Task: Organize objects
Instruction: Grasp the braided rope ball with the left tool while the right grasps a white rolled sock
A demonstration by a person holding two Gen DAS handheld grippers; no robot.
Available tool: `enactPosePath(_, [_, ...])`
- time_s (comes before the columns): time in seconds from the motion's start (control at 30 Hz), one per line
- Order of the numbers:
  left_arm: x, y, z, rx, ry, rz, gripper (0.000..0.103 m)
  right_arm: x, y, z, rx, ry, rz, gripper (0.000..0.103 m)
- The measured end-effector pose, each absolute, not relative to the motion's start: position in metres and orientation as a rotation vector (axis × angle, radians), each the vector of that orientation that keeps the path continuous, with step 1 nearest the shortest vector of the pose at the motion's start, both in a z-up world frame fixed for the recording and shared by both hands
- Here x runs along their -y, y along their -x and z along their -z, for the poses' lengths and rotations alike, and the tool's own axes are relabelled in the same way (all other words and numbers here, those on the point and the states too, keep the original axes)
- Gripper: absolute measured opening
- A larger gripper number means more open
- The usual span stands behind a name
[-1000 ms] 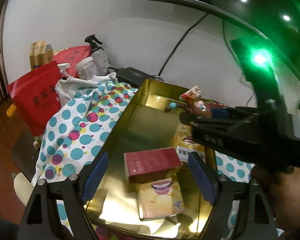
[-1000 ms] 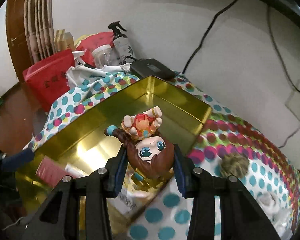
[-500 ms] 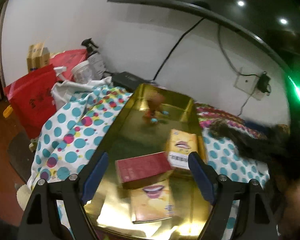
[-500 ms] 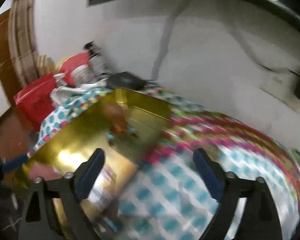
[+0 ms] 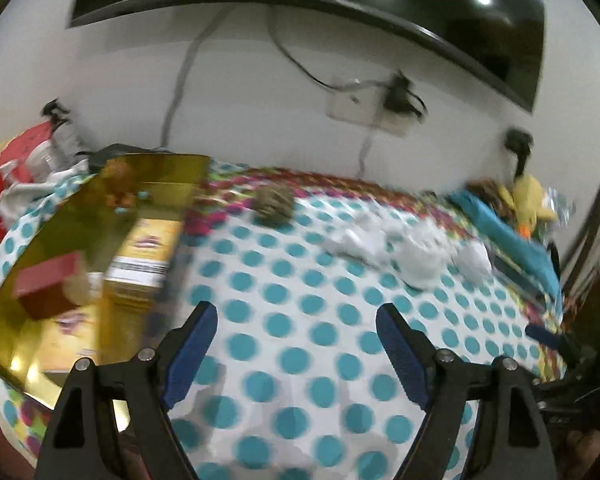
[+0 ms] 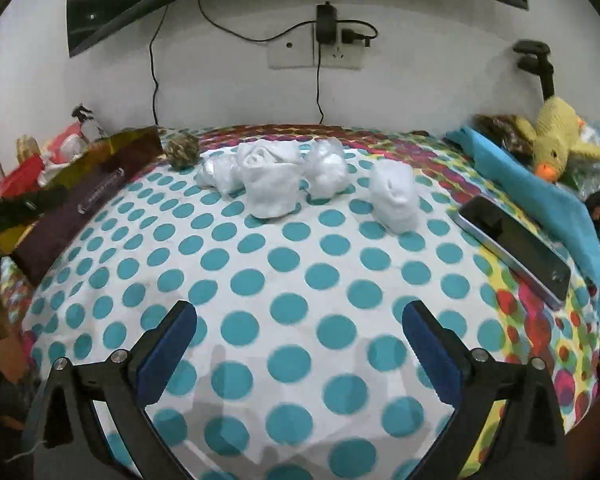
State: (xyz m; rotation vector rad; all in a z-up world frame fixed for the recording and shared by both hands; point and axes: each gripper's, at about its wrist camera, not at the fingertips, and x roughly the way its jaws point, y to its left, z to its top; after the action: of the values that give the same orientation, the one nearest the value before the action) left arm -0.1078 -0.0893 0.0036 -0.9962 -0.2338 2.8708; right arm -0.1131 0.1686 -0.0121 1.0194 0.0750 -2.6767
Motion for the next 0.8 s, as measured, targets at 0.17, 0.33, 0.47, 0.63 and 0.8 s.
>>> enactPosePath(0.17, [0.055, 0.137, -0.001, 0.19, 1.06, -2.821, 0.084, -0.181, 0.125, -0.001, -0.059, -0.984, 2.683, 0.103])
enactPosePath(0.33, [0.061, 0.182, -0.008, 0.029, 1.046, -2.954, 0.084, -0.207, 0.144, 0.0, 0.059, -1.032, 2.671, 0.103])
enactPosePath(0.47, [0.083, 0.24, -0.008, 0.017, 1.146, -2.952, 0.084, -0.223, 0.161, 0.001, 0.123, -1.062, 2.71, 0.103])
enactPosePath(0.63, [0.086, 0.295, 0.009, -0.089, 1.296, -2.957, 0.084, -0.226, 0.198, 0.0, 0.101, -1.125, 2.736, 0.103])
enactPosePath(0.8, [0.085, 0.328, 0.025, -0.061, 1.367, -2.94, 0.084, -0.224, 0.228, 0.003, 0.064, -1.173, 2.73, 0.103])
